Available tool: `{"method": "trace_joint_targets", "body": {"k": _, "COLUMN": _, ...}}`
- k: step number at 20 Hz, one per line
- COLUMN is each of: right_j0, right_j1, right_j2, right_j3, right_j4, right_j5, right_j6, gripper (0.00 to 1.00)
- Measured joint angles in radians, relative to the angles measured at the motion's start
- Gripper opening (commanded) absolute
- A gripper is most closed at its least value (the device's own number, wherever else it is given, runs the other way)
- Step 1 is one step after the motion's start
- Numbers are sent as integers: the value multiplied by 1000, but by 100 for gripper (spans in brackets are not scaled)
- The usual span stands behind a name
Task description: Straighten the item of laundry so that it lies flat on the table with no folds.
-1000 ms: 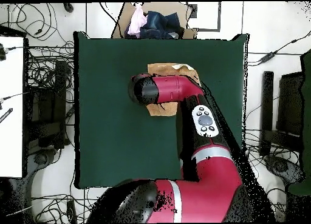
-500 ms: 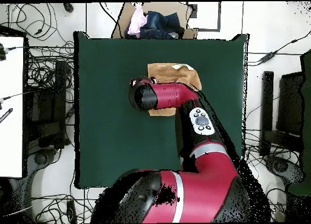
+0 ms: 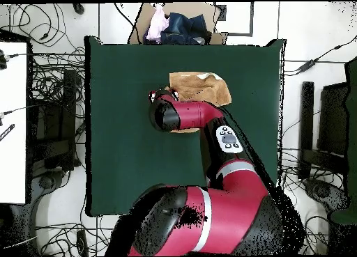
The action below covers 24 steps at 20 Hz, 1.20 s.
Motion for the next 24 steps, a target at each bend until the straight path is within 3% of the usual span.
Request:
{"method": "trace_joint_targets", "body": {"k": 4, "right_j0": 0, "right_j1": 0, "right_j2": 0, "right_j3": -1, "right_j4": 0, "right_j5": 0, "right_j6": 0, "gripper": 100}}
{"method": "trace_joint_targets", "body": {"k": 5, "right_j0": 0, "right_j1": 2, "right_j2": 0, "right_j3": -3, "right_j4": 0, "right_j5": 0, "right_j6": 0, "gripper": 0}}
{"method": "trace_joint_targets", "body": {"k": 24, "right_j0": 2, "right_j1": 6, "right_j2": -2, "right_j3": -7, "right_j4": 4, "right_j5": 2, "right_j6": 0, "gripper": 0}}
